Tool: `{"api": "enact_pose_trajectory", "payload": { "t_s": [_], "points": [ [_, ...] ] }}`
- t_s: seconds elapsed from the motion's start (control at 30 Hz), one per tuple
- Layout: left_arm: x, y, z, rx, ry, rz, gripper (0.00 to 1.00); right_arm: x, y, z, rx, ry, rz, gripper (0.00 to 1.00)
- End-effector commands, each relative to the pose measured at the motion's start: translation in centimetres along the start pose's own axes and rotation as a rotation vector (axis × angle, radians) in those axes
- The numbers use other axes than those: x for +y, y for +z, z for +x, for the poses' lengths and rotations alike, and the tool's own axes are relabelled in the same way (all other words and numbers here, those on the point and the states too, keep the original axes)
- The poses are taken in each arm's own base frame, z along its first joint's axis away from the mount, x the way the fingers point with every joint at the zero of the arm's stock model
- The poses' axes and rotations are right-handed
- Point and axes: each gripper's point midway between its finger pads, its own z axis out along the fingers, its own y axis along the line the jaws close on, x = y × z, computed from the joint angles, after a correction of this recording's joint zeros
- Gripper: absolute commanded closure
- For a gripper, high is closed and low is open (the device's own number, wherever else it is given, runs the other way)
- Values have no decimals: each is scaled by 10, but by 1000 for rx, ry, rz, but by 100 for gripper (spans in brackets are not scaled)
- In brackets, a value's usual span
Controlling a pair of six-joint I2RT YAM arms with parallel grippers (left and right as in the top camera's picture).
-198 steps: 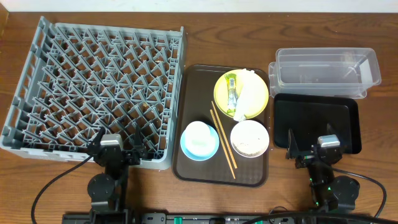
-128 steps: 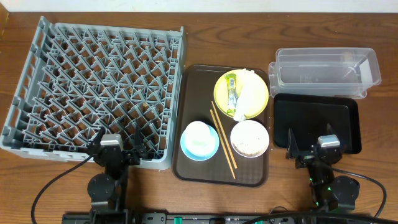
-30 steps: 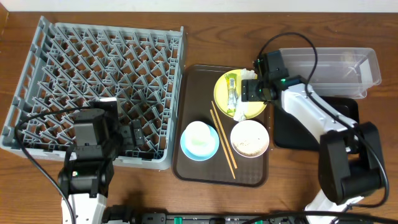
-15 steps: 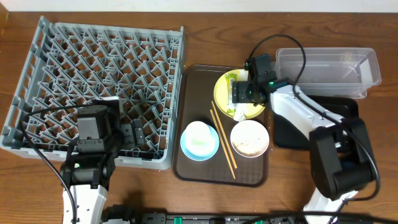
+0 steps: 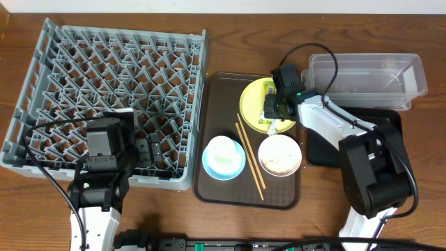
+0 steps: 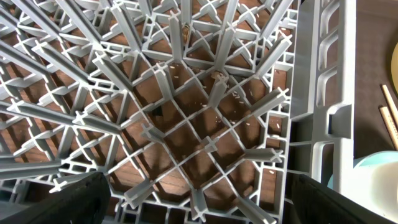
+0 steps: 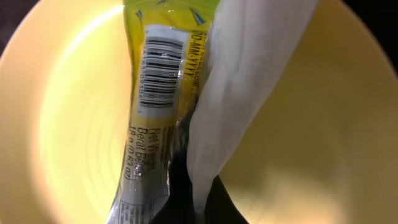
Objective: Sort waste into correct bins and load items into the dishwasher
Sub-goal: 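Grasp the yellow snack wrapper and napkin on the plate with right gripper, then carry the wrapper and napkin into the clear plastic bin, release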
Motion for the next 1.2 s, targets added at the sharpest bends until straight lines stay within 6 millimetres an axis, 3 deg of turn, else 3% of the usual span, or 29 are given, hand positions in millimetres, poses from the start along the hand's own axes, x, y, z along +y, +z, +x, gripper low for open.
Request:
{"api": "enact_pose_trajectory", "payload": {
  "t_s": [0.0,0.1,0.2,0.3,0.43,0.53,0.67,0.77,0.83,0.93,1.1,1.17],
  "points": [
    [0,-6,-11,-28,-11,-2,4,2,-33,-31,-95,16,-21,99],
    [0,-6,-11,-29,-11,-2,4,-1,-62,-51,-173,9,-31,99],
    [0,-6,-11,-29,-11,-2,4,-17,-94,-72,-273,37,14,99],
    [0,-6,-11,-28,-11,-2,4,-46,-130,-93,-382,101,83,99],
    [0,-6,-11,-28,-11,-2,4,-89,-160,-110,-486,289,164,99],
    [0,-6,-11,-28,-11,-2,4,-121,-167,-114,-526,456,207,99],
    [0,-6,-11,-28,-11,-2,4,-151,-160,-113,-533,636,228,98],
    [0,-6,-11,-28,-11,-2,4,-169,-157,-118,-560,737,225,82],
    [0,-6,-11,-28,-11,-2,4,-169,-156,-130,-593,751,177,54],
    [0,-6,-11,-28,-11,-2,4,-159,-163,-148,-626,614,107,34],
    [0,-6,-11,-28,-11,-2,4,-133,-178,-149,-605,359,65,24],
    [0,-6,-11,-28,-11,-2,4,-112,-186,-142,-571,232,12,23]
  ]
}}
